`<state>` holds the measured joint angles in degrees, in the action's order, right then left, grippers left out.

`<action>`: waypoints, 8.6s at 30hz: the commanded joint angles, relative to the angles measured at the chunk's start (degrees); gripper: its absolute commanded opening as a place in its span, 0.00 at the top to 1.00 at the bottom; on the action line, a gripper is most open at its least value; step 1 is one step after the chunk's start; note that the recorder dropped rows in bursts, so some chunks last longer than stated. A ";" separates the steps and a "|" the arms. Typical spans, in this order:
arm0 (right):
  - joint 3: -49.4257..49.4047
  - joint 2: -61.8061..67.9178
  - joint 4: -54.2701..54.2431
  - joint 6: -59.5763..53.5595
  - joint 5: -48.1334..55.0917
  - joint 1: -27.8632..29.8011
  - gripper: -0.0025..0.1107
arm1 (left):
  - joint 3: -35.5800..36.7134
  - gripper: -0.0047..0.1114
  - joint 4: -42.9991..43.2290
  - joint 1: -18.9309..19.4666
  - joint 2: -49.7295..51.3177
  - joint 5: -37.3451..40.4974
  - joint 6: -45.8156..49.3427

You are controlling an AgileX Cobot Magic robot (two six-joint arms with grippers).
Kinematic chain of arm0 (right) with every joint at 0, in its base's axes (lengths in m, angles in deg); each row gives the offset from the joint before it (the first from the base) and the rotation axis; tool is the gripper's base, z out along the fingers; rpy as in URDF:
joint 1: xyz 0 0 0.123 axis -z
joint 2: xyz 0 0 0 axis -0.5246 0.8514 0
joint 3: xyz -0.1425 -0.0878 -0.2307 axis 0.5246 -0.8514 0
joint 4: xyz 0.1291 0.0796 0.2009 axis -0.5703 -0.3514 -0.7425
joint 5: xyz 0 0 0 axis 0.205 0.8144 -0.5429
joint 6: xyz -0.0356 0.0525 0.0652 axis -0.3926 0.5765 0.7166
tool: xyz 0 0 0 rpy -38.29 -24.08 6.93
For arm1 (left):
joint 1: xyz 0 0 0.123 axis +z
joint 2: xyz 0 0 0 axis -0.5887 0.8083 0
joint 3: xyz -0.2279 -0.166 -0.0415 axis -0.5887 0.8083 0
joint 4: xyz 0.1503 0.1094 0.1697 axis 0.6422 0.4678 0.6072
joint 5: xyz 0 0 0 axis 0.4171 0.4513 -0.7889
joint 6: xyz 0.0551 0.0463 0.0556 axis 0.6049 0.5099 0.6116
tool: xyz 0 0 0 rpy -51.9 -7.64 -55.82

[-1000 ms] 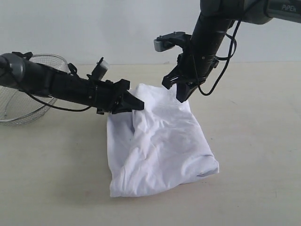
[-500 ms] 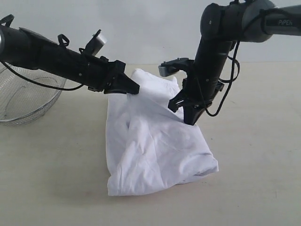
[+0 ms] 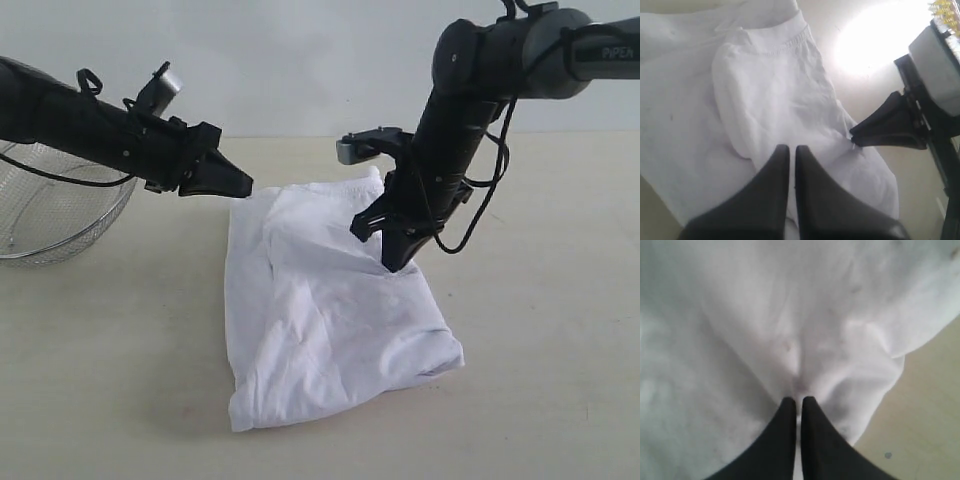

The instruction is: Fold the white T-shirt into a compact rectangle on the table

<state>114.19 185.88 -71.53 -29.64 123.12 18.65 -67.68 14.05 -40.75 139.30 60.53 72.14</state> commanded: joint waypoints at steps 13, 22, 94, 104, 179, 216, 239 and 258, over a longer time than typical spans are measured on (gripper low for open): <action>0.24 -2.81 -0.70 -0.97 -3.30 0.42 0.98 | -0.14 0.47 1.85 -1.29 4.60 -0.38 -2.43; 0.24 -2.81 -0.70 -1.18 -3.19 0.42 0.98 | -1.13 0.47 -6.85 -5.90 8.11 -2.02 -1.54; -5.55 3.87 7.62 5.71 -1.15 -8.85 0.98 | -4.34 0.92 17.57 3.03 1.59 -4.00 -11.76; -5.55 3.92 7.49 4.13 -1.80 -8.09 0.98 | -4.32 0.92 25.12 4.27 -6.34 -7.51 -12.24; -5.55 -6.47 6.87 3.01 -4.90 -4.12 0.98 | 35.19 0.92 17.53 -14.05 -25.68 -15.11 -9.43; -5.55 4.56 14.80 8.25 -11.35 -5.24 0.98 | 38.55 0.92 38.74 -16.13 -15.70 -36.54 -28.99; -5.35 -5.50 10.98 3.71 -12.52 -0.76 0.98 | 34.52 0.92 31.15 -9.41 -30.12 -32.53 -19.90; 23.13 14.45 -6.01 -2.02 -10.93 -0.76 0.98 | -3.73 0.92 23.03 -12.56 3.52 -22.61 -12.01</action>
<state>133.41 197.01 -75.78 -31.65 109.20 17.75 -70.11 37.42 -52.69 140.99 36.77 60.61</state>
